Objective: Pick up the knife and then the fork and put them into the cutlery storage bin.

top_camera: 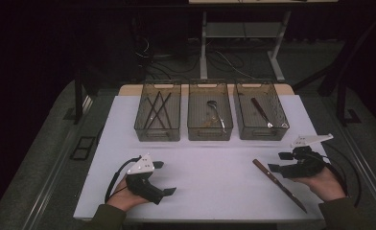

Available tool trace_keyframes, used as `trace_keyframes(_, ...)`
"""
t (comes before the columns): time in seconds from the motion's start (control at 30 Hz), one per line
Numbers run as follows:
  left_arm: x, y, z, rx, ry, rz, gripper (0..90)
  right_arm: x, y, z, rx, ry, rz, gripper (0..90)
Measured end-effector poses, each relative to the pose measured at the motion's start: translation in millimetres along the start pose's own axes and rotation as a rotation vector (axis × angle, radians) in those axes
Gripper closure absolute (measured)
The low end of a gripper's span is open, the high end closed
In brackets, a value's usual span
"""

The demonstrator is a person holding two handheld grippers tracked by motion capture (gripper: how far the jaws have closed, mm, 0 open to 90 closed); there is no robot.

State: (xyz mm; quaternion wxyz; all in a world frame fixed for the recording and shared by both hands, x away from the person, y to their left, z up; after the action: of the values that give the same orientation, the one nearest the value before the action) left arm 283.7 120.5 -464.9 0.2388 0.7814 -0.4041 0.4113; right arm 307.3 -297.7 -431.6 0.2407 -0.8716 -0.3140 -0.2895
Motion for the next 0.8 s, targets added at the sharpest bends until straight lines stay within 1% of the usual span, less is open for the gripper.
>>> trace_keyframes(0.07,0.1,0.0,-0.3,0.000,-0.001,0.001,0.0,-3.5,-0.6,0.5,-0.007,-0.031,0.003,35.4)
trace_keyframes(0.17,0.0,-0.1,-0.6,0.001,0.000,0.000,0.0,-8.4,-2.0,1.8,-0.004,-0.073,0.016,39.6)
trace_keyframes(0.33,0.0,0.1,-0.6,0.000,-0.001,0.000,0.0,-16.8,-2.7,6.8,-0.006,-0.139,-0.001,47.4)
trace_keyframes(0.43,0.1,0.5,-0.5,-0.001,-0.001,0.001,0.0,-20.6,-2.7,10.7,-0.016,-0.186,0.005,52.7)
trace_keyframes(0.57,0.1,0.3,-0.2,-0.001,0.000,0.001,0.0,-24.8,-3.6,16.7,-0.007,-0.242,0.003,59.2)
trace_keyframes(0.63,0.0,0.5,-0.2,-0.001,0.000,0.002,0.0,-26.8,-3.4,19.7,-0.014,-0.269,-0.001,61.2)
trace_keyframes(0.7,0.2,0.5,-0.2,-0.001,0.000,0.002,0.0,-27.9,-3.1,21.9,-0.022,-0.286,-0.002,62.6)
trace_keyframes(0.8,0.1,0.4,0.1,-0.001,0.000,0.002,0.0,-28.7,-3.2,23.8,-0.018,-0.304,-0.005,63.8)
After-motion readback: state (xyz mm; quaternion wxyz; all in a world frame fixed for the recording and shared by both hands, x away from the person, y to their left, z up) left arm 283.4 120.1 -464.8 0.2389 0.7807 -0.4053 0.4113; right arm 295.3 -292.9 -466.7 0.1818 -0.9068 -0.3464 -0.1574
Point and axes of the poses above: each handheld gripper's, and its own axes: z roughly forward along the jaws, x roughly out of its top, y roughly to its right, the point moved 5 cm from there along z, roughly forward along the jaws, and after that the axes turned 8 degrees about x, right-handed, at the moved point
